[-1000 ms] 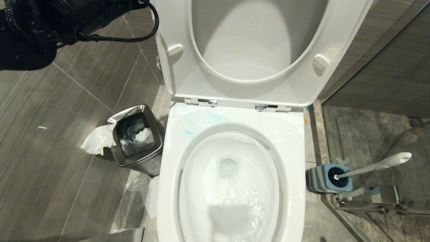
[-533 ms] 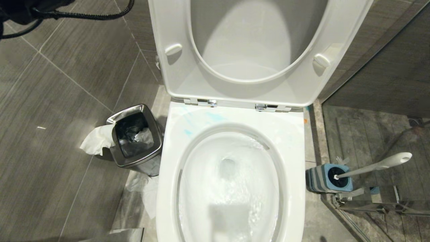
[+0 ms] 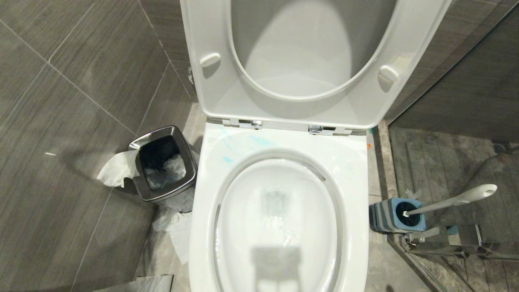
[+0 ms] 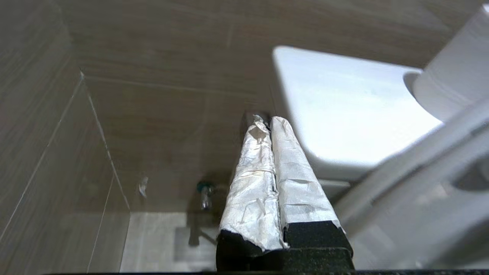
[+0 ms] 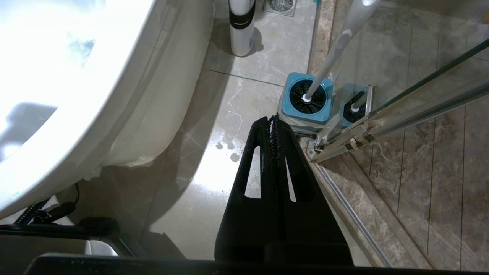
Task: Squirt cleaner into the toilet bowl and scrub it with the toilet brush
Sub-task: Flush the toilet
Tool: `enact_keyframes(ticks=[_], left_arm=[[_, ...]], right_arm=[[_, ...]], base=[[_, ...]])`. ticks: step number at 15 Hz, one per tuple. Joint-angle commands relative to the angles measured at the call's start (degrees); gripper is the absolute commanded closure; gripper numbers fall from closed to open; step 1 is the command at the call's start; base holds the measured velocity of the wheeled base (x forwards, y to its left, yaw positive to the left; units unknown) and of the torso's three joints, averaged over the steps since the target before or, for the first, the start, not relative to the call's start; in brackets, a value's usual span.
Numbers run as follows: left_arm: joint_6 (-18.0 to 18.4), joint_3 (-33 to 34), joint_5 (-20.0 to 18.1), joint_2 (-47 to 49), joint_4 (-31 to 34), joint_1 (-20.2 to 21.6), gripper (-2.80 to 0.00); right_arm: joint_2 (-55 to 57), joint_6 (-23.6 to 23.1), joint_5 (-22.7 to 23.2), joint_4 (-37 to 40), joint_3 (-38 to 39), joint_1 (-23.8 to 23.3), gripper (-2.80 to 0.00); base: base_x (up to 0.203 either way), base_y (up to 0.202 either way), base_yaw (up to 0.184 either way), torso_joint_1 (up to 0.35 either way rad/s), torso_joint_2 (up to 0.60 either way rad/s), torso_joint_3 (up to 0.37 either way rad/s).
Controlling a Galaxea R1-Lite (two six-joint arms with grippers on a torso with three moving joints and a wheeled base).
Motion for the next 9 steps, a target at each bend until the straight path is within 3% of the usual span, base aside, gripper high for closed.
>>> enact_keyframes(ticks=[1,5,9], left_arm=[[0.0,-0.1,-0.2,-4.7,7.0,-0.2,0.0],[-1.4,0.1,-4.1,-8.5,17.7,-0.9,0.0],[-3.7,0.9,-7.2,-9.6,24.1,-7.8,0.0]], right_arm=[[0.0,0.0,0.0,0.0,0.0,0.0,0.0],[0.0,0.0,0.0,0.0,0.0,0.1,0.0],[0.0,0.0,0.0,0.0,0.0,0.0,0.0]], base=[[0.0,0.0,0.0,0.0,0.0,0.0],[0.0,0.0,0.0,0.0,0.0,0.0],[0.0,0.0,0.0,0.0,0.0,0.0]])
